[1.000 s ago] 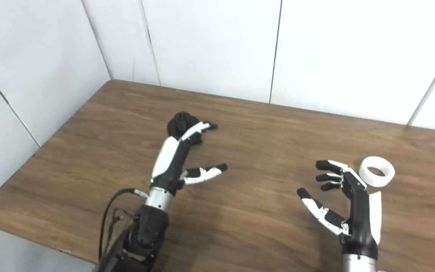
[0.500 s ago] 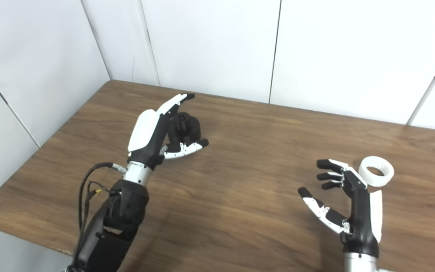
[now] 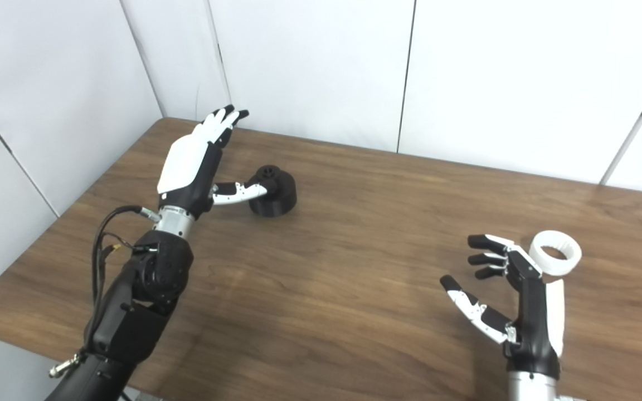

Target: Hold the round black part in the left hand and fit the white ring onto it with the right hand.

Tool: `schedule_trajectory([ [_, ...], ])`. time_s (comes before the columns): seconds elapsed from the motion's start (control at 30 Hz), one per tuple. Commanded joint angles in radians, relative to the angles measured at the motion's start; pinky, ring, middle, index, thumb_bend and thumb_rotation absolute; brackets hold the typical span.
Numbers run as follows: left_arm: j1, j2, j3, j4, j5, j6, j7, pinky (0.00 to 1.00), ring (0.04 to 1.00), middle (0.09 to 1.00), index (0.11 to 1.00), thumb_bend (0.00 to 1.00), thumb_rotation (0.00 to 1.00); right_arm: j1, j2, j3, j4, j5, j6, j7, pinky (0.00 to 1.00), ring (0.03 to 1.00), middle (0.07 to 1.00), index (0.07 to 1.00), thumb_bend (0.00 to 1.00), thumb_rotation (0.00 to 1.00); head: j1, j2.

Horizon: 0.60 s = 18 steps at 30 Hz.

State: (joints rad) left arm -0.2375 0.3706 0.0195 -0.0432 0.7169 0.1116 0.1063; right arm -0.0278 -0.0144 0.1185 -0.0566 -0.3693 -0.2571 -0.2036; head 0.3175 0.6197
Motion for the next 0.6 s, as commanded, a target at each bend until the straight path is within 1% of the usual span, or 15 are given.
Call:
schedule_trajectory([
  [0.0,-0.064,0.054,0.005,0.009,0.026,0.013,0.001,0.99,1.000,1.000,0.951,0.98,0.55,0.041,-0.013,-0.009,0.082,0.002,-0.011,0.000,0.47,0.589,0.668,0.646,0.62,0.10,-0.002,0.000],
  [0.1,-0.082,0.078,-0.007,0.038,0.033,0.029,-0.022,1.00,1.000,1.000,0.968,1.00,0.58,0.042,-0.011,-0.009,0.080,0.001,-0.007,0.000,0.47,0.588,0.668,0.646,0.62,0.11,-0.004,0.001],
  [0.23,-0.106,0.113,-0.032,0.060,0.046,0.062,-0.077,1.00,1.000,1.000,0.964,1.00,0.62,0.043,-0.009,-0.008,0.077,-0.003,-0.008,-0.002,0.46,0.581,0.665,0.646,0.62,0.10,-0.007,0.004],
  [0.33,-0.124,0.134,-0.051,0.082,0.046,0.068,-0.107,1.00,1.000,1.000,0.959,1.00,0.64,0.044,-0.009,-0.008,0.075,-0.007,-0.005,-0.003,0.47,0.586,0.666,0.647,0.62,0.10,-0.009,0.004],
  [0.57,-0.153,0.164,-0.089,0.117,0.046,0.099,-0.179,1.00,1.000,1.000,0.946,1.00,0.69,0.051,-0.003,-0.008,0.063,-0.015,0.009,-0.004,0.47,0.585,0.666,0.648,0.62,0.10,-0.014,0.009],
])
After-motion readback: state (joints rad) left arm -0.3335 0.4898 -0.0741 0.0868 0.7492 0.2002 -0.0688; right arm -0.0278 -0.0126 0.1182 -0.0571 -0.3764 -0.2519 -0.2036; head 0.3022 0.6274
